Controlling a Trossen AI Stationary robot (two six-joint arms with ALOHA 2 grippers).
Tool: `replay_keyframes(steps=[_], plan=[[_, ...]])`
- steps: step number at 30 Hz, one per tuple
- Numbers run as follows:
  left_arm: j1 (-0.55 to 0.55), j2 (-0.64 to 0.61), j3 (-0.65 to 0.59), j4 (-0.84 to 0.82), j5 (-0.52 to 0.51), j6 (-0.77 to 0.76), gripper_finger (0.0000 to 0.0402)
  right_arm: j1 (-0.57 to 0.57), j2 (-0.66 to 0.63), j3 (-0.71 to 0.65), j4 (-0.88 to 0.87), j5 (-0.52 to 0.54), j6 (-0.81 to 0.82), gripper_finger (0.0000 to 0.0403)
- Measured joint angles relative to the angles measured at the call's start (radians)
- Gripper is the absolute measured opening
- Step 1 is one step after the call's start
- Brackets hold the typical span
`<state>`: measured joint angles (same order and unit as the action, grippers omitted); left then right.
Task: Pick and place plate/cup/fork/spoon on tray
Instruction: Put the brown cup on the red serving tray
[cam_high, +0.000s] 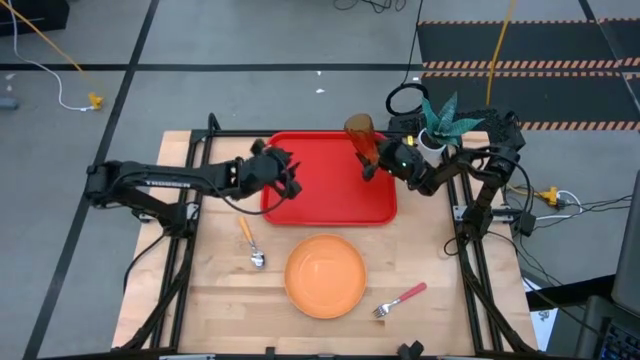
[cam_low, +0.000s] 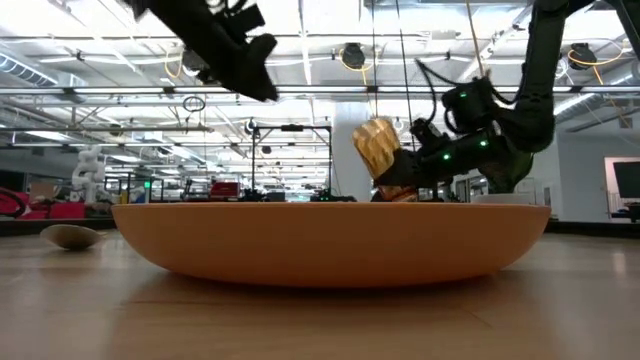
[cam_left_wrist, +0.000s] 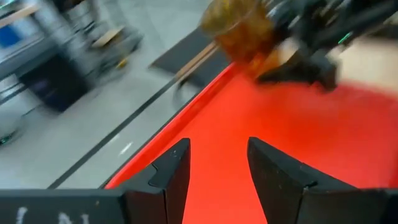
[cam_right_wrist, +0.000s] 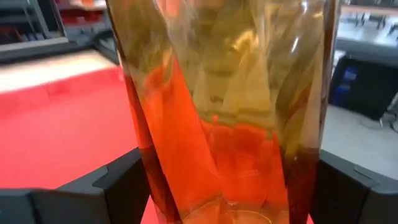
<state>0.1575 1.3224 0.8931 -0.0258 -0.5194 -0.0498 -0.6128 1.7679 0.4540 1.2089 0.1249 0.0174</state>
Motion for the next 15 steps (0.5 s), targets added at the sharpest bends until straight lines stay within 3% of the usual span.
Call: replay_keyframes(steps=[3, 7, 12, 15], plan=[[0.068, 0.0, -0.09, 0.27, 0.197, 0.05, 0.0163, -0.001, 0.0, -0.067, 0.165, -0.026, 0.003, 0.0325], [0.13, 0.0, -0.14, 0.44, 0.34, 0.056, 0.0163, 0.0, -0.001, -0.127, 0.36, -0.094, 0.036, 0.0325], [0.155, 0.068, -0.135, 0.592, 0.478, 0.07, 0.0163, 0.033, -0.013, -0.089, 0.334, -0.167, 0.039, 0.0325], [0.147, 0.146, -0.109, 0.686, 0.508, 0.1, 0.0164, 0.068, -0.012, -0.062, 0.332, -0.18, 0.018, 0.0325]])
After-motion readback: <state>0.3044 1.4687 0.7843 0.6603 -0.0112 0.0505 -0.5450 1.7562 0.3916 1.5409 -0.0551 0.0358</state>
